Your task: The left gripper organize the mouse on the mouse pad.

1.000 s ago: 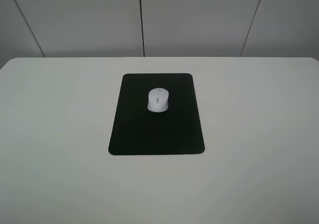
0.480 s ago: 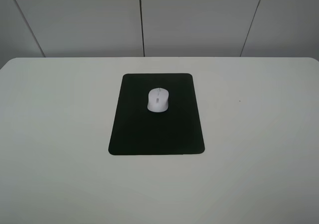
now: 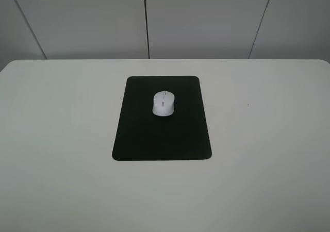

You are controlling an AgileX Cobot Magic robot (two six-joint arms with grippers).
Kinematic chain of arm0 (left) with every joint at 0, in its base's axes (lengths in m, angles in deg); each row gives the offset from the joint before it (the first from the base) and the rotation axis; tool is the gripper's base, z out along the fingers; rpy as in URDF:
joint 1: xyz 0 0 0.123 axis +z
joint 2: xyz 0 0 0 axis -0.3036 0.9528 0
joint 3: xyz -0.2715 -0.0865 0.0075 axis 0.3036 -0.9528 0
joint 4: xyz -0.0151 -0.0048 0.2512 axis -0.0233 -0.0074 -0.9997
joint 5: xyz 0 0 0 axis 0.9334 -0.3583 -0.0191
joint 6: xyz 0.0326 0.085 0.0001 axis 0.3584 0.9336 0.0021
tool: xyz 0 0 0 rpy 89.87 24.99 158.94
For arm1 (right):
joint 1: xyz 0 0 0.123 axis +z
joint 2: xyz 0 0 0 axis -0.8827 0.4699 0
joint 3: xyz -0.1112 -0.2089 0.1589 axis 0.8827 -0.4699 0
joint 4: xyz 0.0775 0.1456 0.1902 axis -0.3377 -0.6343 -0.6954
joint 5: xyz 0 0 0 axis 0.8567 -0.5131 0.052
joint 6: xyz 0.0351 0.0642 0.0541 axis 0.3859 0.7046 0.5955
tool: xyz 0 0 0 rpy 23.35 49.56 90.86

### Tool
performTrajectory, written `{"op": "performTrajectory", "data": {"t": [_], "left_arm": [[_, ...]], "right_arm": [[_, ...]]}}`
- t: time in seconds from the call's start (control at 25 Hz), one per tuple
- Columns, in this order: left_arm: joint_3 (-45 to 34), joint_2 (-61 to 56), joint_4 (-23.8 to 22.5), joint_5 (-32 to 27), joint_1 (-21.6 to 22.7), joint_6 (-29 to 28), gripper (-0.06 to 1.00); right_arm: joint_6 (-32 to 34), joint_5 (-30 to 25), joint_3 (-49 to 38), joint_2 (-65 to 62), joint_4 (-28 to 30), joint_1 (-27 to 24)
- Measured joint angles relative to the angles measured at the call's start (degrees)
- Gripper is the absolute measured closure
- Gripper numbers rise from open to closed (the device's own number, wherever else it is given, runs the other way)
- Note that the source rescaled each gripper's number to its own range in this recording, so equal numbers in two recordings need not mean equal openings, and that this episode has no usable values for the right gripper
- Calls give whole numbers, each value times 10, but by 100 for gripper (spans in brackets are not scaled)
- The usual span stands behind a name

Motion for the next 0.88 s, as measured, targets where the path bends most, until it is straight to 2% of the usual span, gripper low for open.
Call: {"op": "performTrajectory", "data": {"t": [0.2, 0.88], "left_arm": [[0, 0, 0, 0, 24, 1, -6], [0, 0, 0, 0, 27, 5, -6]], "right_arm": [[0, 0, 0, 0, -1, 0], [0, 0, 0, 0, -1, 0]]}}
